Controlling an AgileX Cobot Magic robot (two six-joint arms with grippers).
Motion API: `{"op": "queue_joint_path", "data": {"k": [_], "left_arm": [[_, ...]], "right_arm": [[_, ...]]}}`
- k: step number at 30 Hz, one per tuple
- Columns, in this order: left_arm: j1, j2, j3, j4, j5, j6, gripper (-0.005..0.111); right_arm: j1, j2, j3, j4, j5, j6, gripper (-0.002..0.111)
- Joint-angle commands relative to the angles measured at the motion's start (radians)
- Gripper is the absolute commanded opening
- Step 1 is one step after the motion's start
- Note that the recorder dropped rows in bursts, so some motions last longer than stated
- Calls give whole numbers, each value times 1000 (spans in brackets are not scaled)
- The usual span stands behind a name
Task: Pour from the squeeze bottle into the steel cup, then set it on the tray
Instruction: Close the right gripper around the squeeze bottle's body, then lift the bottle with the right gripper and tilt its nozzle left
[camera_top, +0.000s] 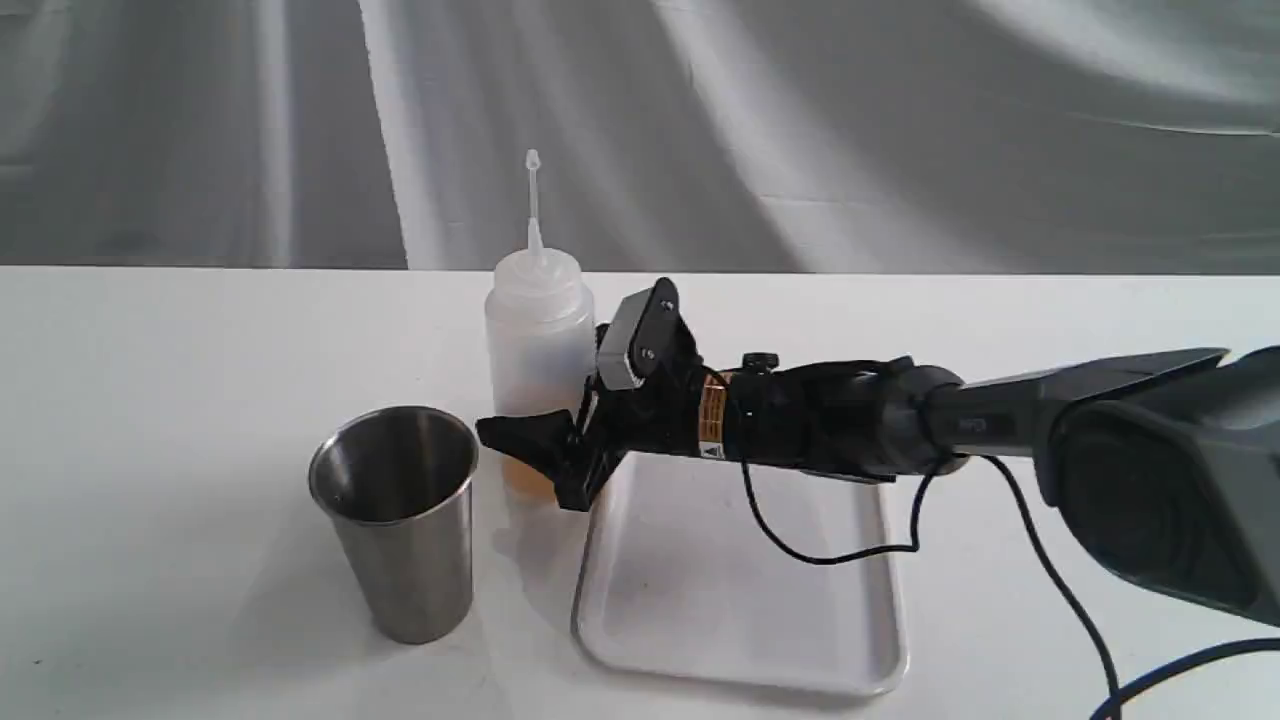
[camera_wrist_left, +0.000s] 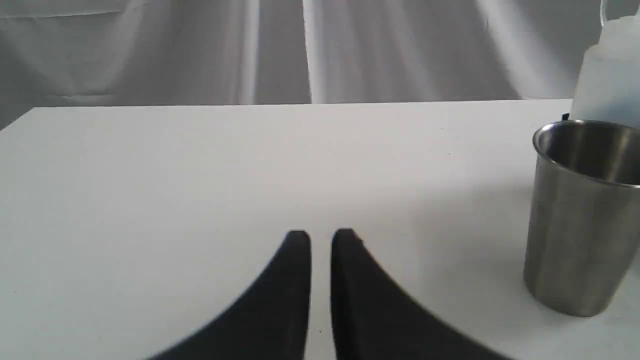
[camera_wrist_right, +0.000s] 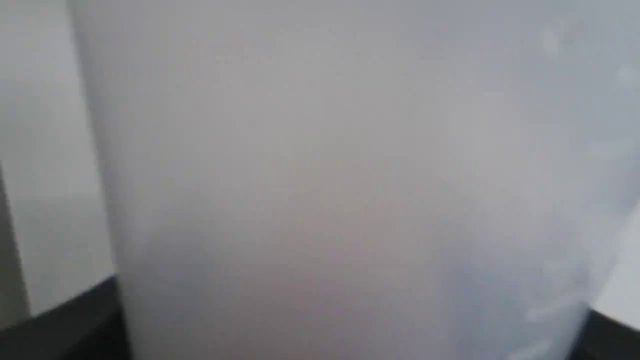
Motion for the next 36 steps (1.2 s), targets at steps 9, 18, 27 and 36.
{"op": "queue_joint_path", "data": {"k": [9, 18, 27, 36], "left_arm": [[-8, -3, 4, -1, -7, -4, 8], [-8, -3, 4, -1, -7, -2, 8], [-8, -3, 4, -1, -7, -2, 8], [-8, -3, 4, -1, -7, -4, 8]], "right_arm": [[-43, -114, 122, 26, -97, -36, 13], [-82, -226, 268, 12, -153, -80, 13], [-94, -402, 438, 16, -142, -85, 12], [-94, -691, 655, 62, 103, -47, 12]]}}
